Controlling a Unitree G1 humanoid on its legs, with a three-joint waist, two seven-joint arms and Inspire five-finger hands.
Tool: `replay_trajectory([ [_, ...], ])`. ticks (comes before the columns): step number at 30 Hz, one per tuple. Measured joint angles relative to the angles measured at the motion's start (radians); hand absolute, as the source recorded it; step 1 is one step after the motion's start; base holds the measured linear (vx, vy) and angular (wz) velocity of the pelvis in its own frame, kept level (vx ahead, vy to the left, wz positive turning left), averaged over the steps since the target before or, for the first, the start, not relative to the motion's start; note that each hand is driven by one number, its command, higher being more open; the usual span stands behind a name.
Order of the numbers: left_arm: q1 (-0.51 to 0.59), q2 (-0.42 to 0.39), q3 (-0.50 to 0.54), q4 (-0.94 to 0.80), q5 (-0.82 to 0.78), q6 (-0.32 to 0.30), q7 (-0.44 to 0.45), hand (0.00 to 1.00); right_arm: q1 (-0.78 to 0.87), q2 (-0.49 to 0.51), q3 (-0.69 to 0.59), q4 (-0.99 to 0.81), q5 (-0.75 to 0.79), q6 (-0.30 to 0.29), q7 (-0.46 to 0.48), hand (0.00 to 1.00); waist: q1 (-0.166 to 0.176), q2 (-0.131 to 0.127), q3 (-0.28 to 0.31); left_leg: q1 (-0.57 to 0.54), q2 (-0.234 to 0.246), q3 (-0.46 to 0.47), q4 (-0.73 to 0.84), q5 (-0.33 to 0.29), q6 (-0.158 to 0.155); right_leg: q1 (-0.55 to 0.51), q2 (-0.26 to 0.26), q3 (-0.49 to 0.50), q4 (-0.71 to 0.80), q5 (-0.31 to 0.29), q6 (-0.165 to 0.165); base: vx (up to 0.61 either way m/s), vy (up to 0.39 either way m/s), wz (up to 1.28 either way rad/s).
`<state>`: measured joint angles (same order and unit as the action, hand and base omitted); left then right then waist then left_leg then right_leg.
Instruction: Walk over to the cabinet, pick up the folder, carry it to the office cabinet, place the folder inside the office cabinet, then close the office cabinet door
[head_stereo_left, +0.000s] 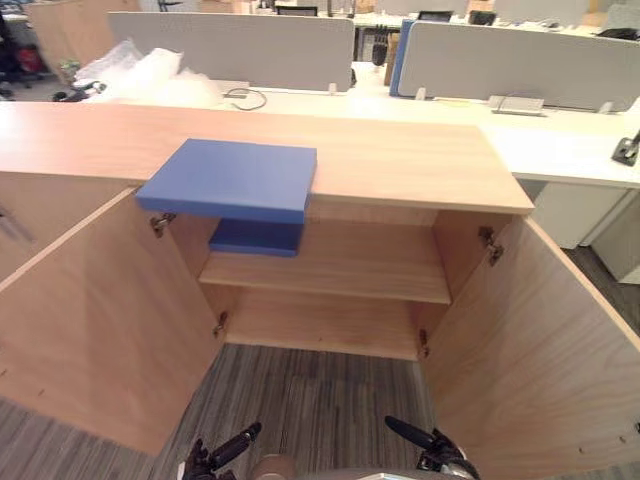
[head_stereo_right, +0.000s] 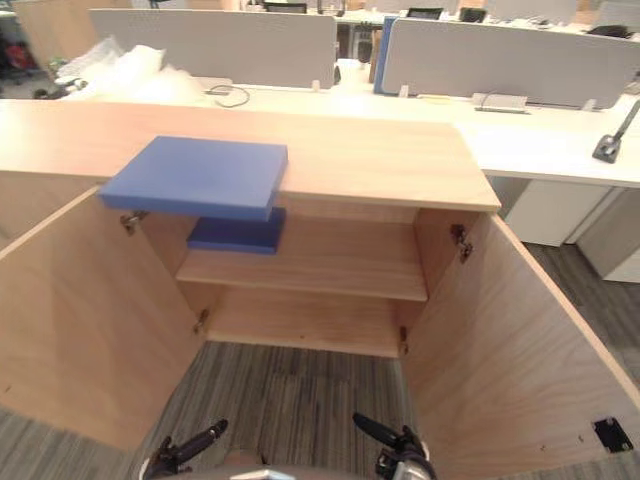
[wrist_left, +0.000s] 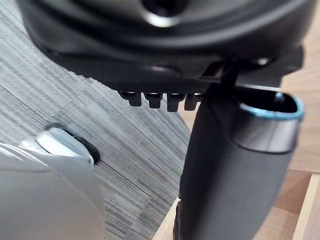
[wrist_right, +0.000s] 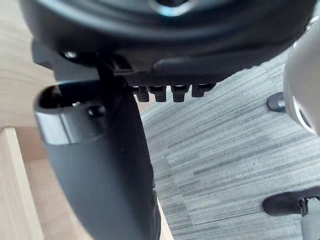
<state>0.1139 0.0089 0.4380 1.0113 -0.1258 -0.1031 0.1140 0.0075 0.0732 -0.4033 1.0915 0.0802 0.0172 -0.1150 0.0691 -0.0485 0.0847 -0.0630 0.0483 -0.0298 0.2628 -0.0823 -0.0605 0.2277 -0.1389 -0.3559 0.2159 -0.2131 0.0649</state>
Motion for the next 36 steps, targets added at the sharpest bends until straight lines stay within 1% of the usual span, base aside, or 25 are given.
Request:
replay_trajectory([
  [3, -0.013, -0.010, -0.047, 0.019, -0.004, -0.003, -0.025, 1.00, 0.011, 0.001, -0.008, -0.008, -0.006, 0.000, 0.008, 1.00, 0.002, 0.009, -0.016, 0.065, -0.018, 0.018, -0.086, 0.018, 0.025, 0.011, -0.026, 0.002, 0.004, 0.041, 0.020, 0.20, 0.125, -0.06],
  [6, -0.016, -0.011, -0.070, 0.025, -0.030, -0.004, -0.050, 1.00, 0.014, 0.001, -0.008, -0.008, -0.029, 0.000, 0.022, 1.00, 0.002, 0.008, -0.018, 0.101, -0.024, 0.022, -0.116, 0.021, 0.028, 0.028, -0.036, 0.001, 0.007, 0.045, 0.027, 0.11, 0.034, -0.05],
  [9, -0.014, -0.006, -0.088, 0.024, -0.129, -0.005, -0.070, 1.00, 0.018, 0.002, -0.008, -0.009, -0.042, 0.000, 0.030, 1.00, 0.001, 0.007, -0.021, 0.120, -0.024, 0.021, -0.146, 0.034, 0.028, 0.035, -0.036, 0.000, 0.005, 0.045, 0.027, 0.06, -0.038, 0.02],
  [11, -0.004, 0.005, -0.146, 0.011, -0.251, -0.006, -0.087, 1.00, 0.022, -0.001, -0.005, -0.012, -0.042, 0.000, 0.039, 1.00, 0.001, 0.012, -0.019, 0.126, -0.023, 0.018, -0.184, 0.061, 0.021, 0.031, -0.032, -0.003, -0.006, 0.045, 0.027, 0.01, -0.093, 0.06],
  [12, 0.002, 0.007, -0.164, -0.002, -0.285, -0.005, -0.092, 1.00, 0.025, -0.004, -0.001, -0.015, -0.042, 0.000, 0.040, 1.00, 0.001, 0.014, -0.017, 0.128, -0.022, 0.017, -0.193, 0.067, 0.020, 0.031, -0.030, -0.003, -0.008, 0.045, 0.027, -0.01, -0.102, 0.07],
  [14, 0.077, 0.014, -0.278, -0.166, -0.421, -0.004, -0.104, 1.00, 0.039, -0.020, 0.037, -0.031, -0.044, 0.001, 0.043, 1.00, 0.001, 0.021, -0.012, 0.133, -0.019, 0.015, -0.225, 0.090, 0.016, 0.027, -0.025, -0.004, -0.017, 0.045, 0.027, -0.03, -0.081, 0.04],
  [15, 0.096, 0.014, -0.304, -0.211, -0.461, -0.005, -0.116, 1.00, 0.045, -0.024, 0.047, -0.038, -0.045, 0.002, 0.046, 1.00, 0.002, 0.022, -0.012, 0.133, -0.019, 0.015, -0.233, 0.096, 0.016, 0.025, -0.025, -0.004, -0.019, 0.045, 0.027, -0.05, -0.054, 0.00],
  [17, 0.159, 0.010, -0.385, -0.387, -0.594, -0.004, -0.162, 1.00, 0.057, -0.040, 0.095, -0.058, -0.062, 0.004, 0.049, 1.00, 0.004, 0.028, -0.008, 0.132, -0.018, 0.016, -0.262, 0.116, 0.016, 0.011, -0.023, -0.003, -0.023, 0.045, 0.027, -0.06, -0.032, -0.03],
  [18, 0.175, 0.007, -0.399, -0.432, -0.616, -0.004, -0.168, 1.00, 0.058, -0.044, 0.110, -0.058, -0.064, 0.004, 0.049, 1.00, 0.005, 0.029, -0.007, 0.132, -0.017, 0.017, -0.267, 0.118, 0.017, 0.008, -0.023, -0.003, -0.023, 0.045, 0.027, -0.08, -0.013, -0.08],
  [20, 0.224, 0.003, -0.436, -0.589, -0.664, -0.005, -0.169, 1.00, 0.058, -0.048, 0.139, -0.065, -0.080, 0.006, 0.049, 1.00, 0.005, 0.028, -0.005, 0.129, -0.019, 0.020, -0.288, 0.136, 0.019, -0.003, -0.026, -0.003, -0.024, 0.044, 0.028, -0.09, -0.005, -0.06],
  [22, 0.258, 0.002, -0.442, -0.705, -0.695, -0.004, -0.166, 1.00, 0.066, -0.051, 0.173, -0.078, -0.081, 0.008, 0.049, 1.00, 0.008, 0.026, -0.003, 0.127, -0.024, 0.019, -0.307, 0.150, 0.022, -0.015, -0.031, -0.006, -0.025, 0.040, 0.034, -0.10, -0.004, 0.00],
  [23, 0.280, 0.003, -0.438, -0.798, -0.689, -0.006, -0.149, 1.00, 0.068, -0.053, 0.199, -0.078, -0.081, 0.008, 0.048, 1.00, 0.015, 0.020, 0.000, 0.123, -0.037, 0.016, -0.321, 0.163, 0.026, -0.016, -0.042, -0.019, -0.028, 0.026, 0.044, -0.09, -0.009, 0.06],
  [24, 0.287, -0.007, -0.434, -0.829, -0.686, -0.006, -0.138, 1.00, 0.073, -0.054, 0.201, -0.076, -0.081, 0.008, 0.048, 1.00, 0.018, 0.019, 0.001, 0.117, -0.043, 0.013, -0.326, 0.161, 0.020, -0.018, -0.047, -0.025, -0.031, 0.018, 0.044, -0.09, -0.022, 0.12],
  [26, 0.299, -0.029, -0.392, -0.939, -0.656, -0.008, -0.101, 1.00, 0.079, -0.051, 0.202, -0.075, -0.081, 0.010, 0.046, 1.00, 0.035, 0.000, 0.010, 0.109, -0.066, 0.009, -0.330, 0.162, 0.021, -0.017, -0.069, -0.041, -0.042, -0.021, 0.052, -0.11, -0.040, 0.17],
  [27, 0.301, -0.062, -0.359, -1.010, -0.553, -0.020, -0.049, 1.00, 0.084, -0.052, 0.214, -0.076, -0.080, 0.013, 0.043, 1.00, 0.038, -0.002, 0.013, 0.096, -0.074, -0.010, -0.328, 0.164, 0.021, -0.016, -0.073, -0.063, -0.044, -0.036, 0.055, -0.11, -0.036, 0.31],
  [28, 0.301, -0.073, -0.344, -1.041, -0.495, -0.021, -0.023, 1.00, 0.088, -0.056, 0.224, -0.075, -0.080, 0.013, 0.038, 1.00, 0.038, -0.003, 0.012, 0.093, -0.075, -0.015, -0.329, 0.166, 0.021, -0.016, -0.073, -0.076, -0.043, -0.041, 0.053, -0.09, -0.030, 0.51],
  [30, 0.303, -0.086, -0.315, -1.161, -0.269, -0.030, 0.072, 1.00, 0.107, -0.058, 0.230, -0.070, -0.080, 0.015, 0.026, 1.00, 0.042, -0.016, 0.005, 0.082, -0.071, -0.036, -0.331, 0.195, 0.019, -0.012, -0.065, -0.110, -0.041, -0.043, 0.054, -0.02, -0.020, 0.45],
  [31, 0.304, -0.087, -0.299, -1.184, -0.221, -0.032, 0.093, 1.00, 0.108, -0.057, 0.228, -0.069, -0.077, 0.017, 0.021, 1.00, 0.045, -0.018, 0.003, 0.080, -0.072, -0.038, -0.331, 0.197, 0.019, -0.013, -0.064, -0.112, -0.041, -0.041, 0.055, 0.02, -0.004, 0.20],
  [32, 0.306, -0.090, -0.271, -1.227, -0.101, -0.032, 0.156, 1.00, 0.108, -0.053, 0.228, -0.068, -0.078, 0.017, 0.007, 1.00, 0.046, -0.024, 0.000, 0.075, -0.074, -0.042, -0.328, 0.201, 0.020, -0.014, -0.062, -0.113, -0.041, -0.039, 0.056, 0.02, 0.004, 0.05],
  [33, 0.307, -0.091, -0.261, -1.247, -0.054, -0.032, 0.184, 1.00, 0.108, -0.051, 0.228, -0.068, -0.078, 0.016, 0.002, 1.00, 0.046, -0.026, -0.002, 0.075, -0.074, -0.043, -0.328, 0.201, 0.020, -0.013, -0.062, -0.114, -0.041, -0.037, 0.057, 0.05, 0.006, 0.06],
  [35, 0.308, -0.094, -0.231, -1.313, 0.103, -0.032, 0.290, 1.00, 0.118, -0.035, 0.228, -0.068, -0.078, 0.016, -0.009, 1.00, 0.054, -0.044, -0.013, 0.074, -0.073, -0.046, -0.327, 0.199, 0.018, -0.012, -0.064, -0.115, -0.041, -0.033, 0.061, 0.06, 0.004, 0.06],
  [36, 0.308, -0.095, -0.223, -1.326, 0.130, -0.032, 0.312, 1.00, 0.120, -0.032, 0.229, -0.068, -0.078, 0.016, -0.012, 1.00, 0.056, -0.048, -0.016, 0.074, -0.074, -0.046, -0.327, 0.198, 0.019, -0.012, -0.065, -0.115, -0.041, -0.030, 0.061, 0.06, 0.014, 0.04],
])
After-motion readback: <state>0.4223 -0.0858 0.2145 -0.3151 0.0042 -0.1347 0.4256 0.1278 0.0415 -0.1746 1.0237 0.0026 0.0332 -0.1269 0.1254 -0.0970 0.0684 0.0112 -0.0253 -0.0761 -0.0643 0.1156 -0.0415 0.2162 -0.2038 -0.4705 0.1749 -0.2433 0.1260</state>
